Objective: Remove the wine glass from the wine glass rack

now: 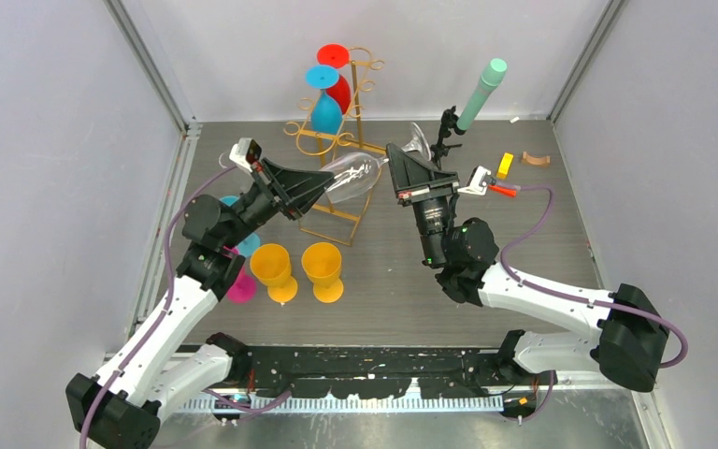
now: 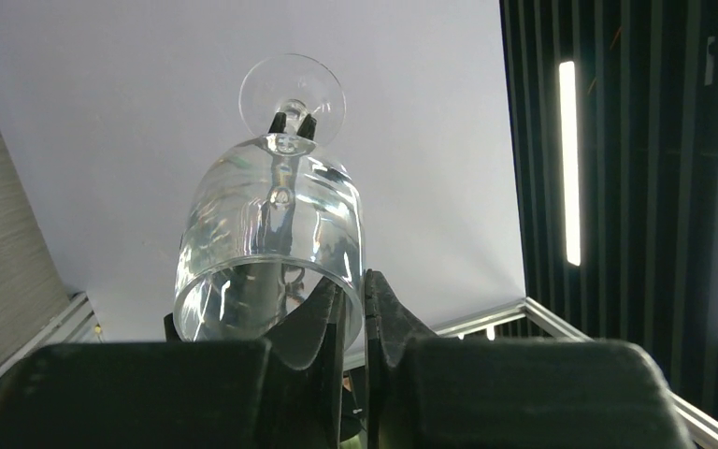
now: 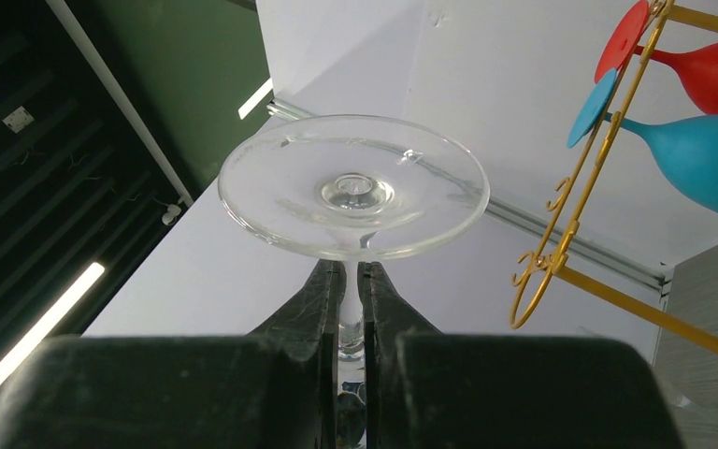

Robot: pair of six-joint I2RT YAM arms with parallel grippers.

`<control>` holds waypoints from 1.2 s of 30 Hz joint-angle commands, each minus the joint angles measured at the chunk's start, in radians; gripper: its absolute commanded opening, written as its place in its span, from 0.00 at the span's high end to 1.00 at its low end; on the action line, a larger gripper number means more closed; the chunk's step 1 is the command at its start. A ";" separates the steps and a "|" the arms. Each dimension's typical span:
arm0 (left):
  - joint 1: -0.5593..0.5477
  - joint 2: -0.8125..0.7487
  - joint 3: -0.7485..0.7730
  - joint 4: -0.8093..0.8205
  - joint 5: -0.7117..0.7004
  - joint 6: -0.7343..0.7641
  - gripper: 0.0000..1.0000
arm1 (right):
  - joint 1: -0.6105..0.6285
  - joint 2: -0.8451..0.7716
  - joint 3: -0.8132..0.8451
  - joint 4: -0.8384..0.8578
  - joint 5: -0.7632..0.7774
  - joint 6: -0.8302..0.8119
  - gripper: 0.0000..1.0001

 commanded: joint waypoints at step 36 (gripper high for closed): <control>-0.004 0.023 0.166 -0.231 0.003 0.320 1.00 | 0.008 -0.200 -0.115 -0.219 -0.062 -0.061 0.35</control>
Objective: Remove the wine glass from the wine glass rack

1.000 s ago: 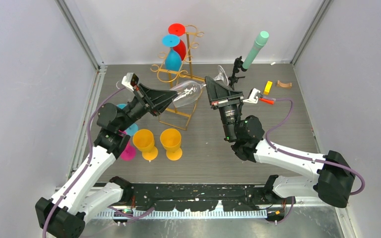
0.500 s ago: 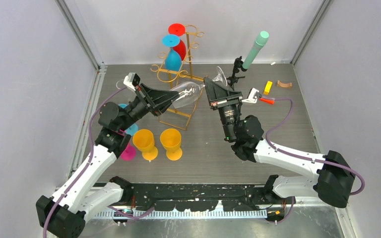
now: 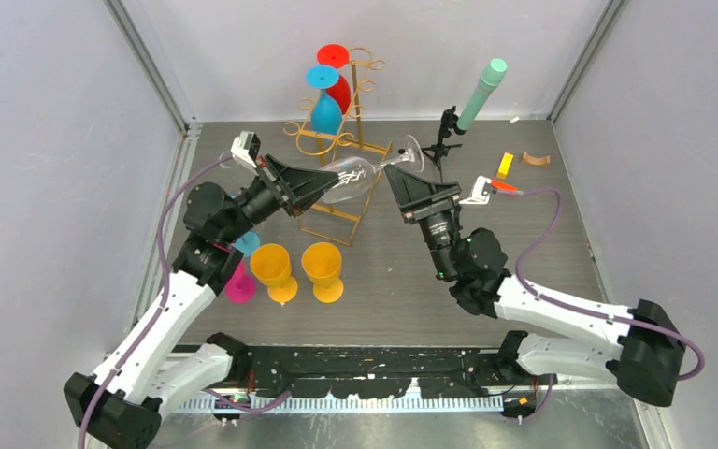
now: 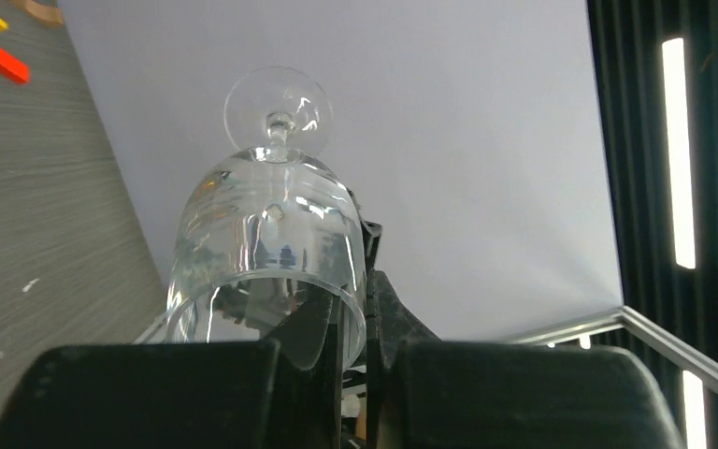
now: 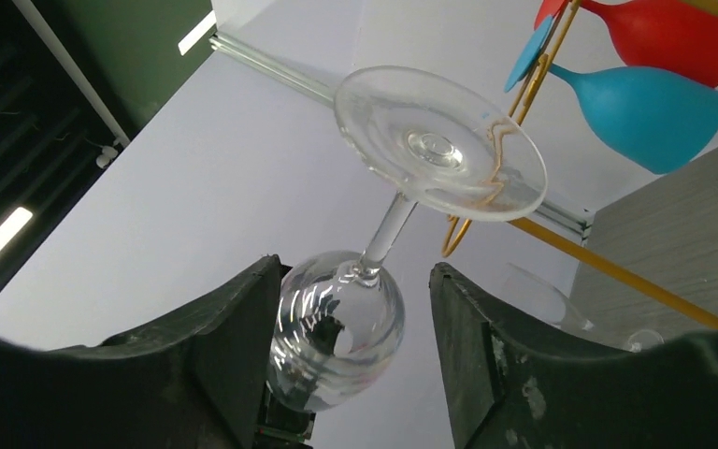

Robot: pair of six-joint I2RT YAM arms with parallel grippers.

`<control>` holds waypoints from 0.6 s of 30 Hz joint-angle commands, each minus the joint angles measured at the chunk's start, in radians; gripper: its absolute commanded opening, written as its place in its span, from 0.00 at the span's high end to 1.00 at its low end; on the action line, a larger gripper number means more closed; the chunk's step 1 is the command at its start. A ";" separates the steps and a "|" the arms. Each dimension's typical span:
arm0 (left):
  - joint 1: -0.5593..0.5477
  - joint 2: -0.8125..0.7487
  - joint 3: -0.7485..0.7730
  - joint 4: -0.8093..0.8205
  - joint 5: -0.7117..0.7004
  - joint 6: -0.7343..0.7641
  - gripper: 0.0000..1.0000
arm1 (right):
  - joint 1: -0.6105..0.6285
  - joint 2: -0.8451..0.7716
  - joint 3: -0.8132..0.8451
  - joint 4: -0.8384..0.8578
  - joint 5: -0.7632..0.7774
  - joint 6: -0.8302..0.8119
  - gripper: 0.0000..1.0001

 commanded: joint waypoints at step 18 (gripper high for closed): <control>-0.264 0.407 0.598 -0.940 -0.181 0.793 1.00 | 0.005 -0.597 0.165 -1.342 0.193 -0.331 0.37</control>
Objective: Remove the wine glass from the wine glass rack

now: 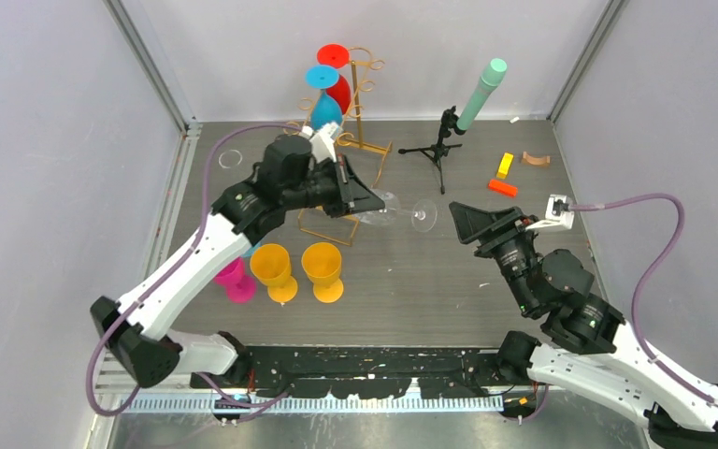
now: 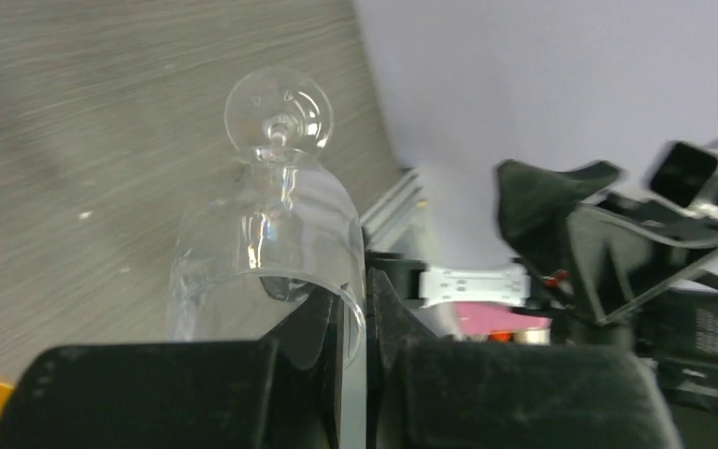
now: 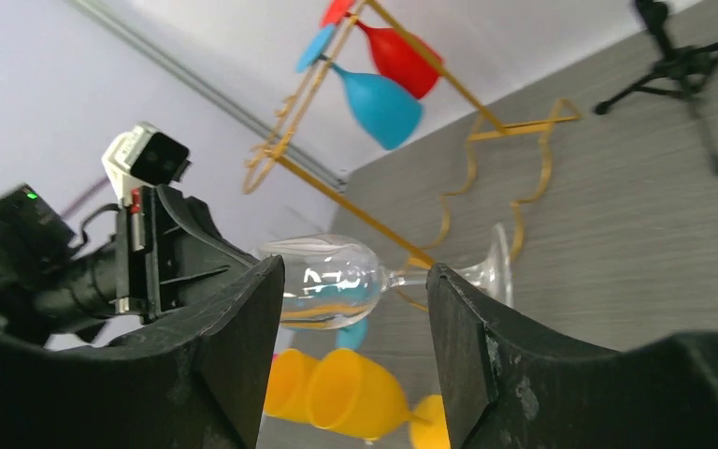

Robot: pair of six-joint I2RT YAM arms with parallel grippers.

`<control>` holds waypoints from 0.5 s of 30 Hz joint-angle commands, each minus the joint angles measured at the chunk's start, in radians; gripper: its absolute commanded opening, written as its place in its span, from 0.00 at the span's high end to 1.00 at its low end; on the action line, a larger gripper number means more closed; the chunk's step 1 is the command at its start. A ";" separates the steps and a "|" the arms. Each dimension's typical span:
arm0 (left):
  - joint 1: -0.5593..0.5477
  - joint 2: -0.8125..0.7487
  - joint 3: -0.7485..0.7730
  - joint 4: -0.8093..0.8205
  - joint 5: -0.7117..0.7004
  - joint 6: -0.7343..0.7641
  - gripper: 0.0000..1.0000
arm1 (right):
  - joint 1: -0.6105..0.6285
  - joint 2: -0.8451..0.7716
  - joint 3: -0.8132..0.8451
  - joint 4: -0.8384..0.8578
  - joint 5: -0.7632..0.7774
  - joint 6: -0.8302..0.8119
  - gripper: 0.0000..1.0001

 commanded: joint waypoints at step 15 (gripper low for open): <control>-0.286 0.443 0.474 -0.732 -0.447 0.457 1.00 | 0.005 -0.036 0.044 -0.314 0.221 -0.114 0.36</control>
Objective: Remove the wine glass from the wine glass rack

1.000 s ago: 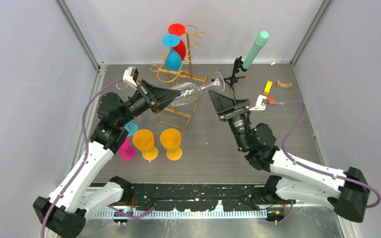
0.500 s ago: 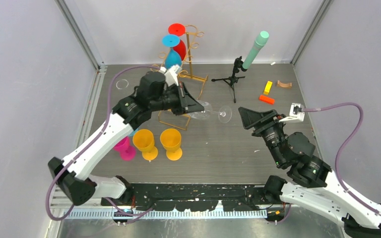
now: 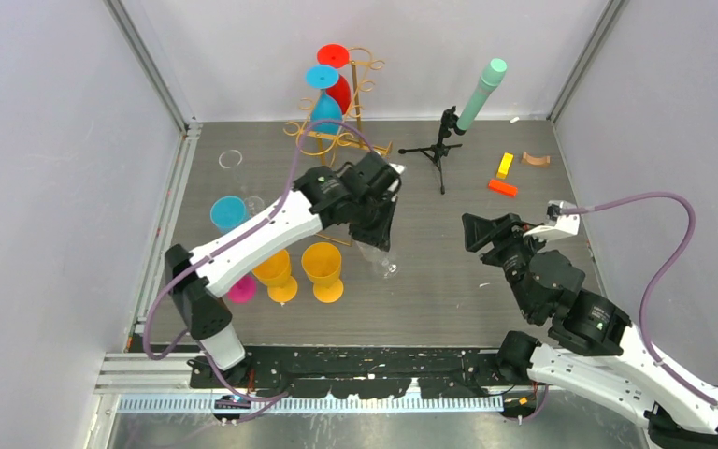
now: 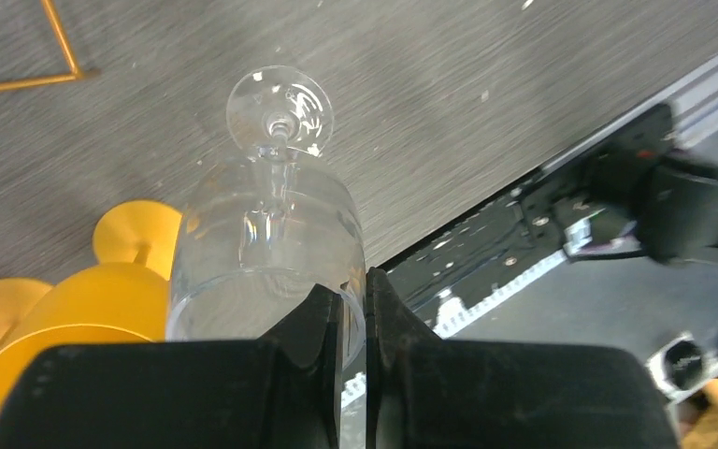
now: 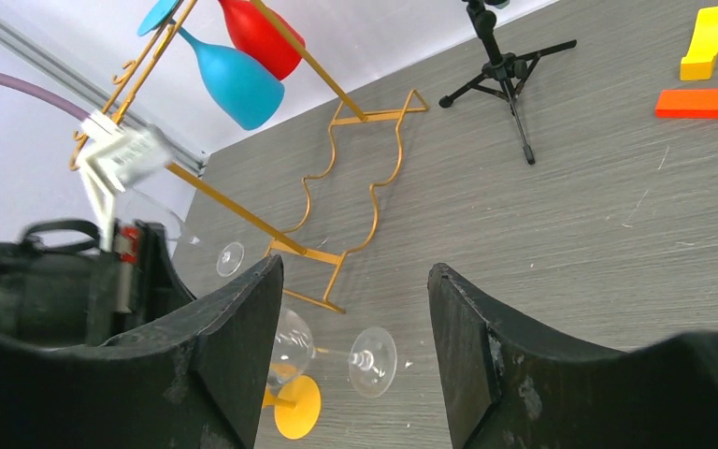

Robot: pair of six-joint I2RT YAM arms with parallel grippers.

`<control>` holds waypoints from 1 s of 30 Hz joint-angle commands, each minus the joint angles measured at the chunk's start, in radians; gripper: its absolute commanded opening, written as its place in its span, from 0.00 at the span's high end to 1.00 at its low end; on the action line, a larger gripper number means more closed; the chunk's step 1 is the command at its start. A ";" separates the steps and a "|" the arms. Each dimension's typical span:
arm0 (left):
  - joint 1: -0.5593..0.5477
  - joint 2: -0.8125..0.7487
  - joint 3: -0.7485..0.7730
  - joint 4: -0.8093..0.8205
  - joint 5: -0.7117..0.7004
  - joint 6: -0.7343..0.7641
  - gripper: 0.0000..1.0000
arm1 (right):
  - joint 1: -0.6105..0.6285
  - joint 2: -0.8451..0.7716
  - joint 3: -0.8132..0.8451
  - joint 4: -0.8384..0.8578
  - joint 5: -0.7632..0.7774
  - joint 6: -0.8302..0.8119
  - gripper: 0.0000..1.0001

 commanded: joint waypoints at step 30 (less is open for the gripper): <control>-0.096 0.159 0.054 -0.179 -0.152 0.072 0.86 | 0.005 -0.086 -0.062 -0.023 0.078 0.058 0.37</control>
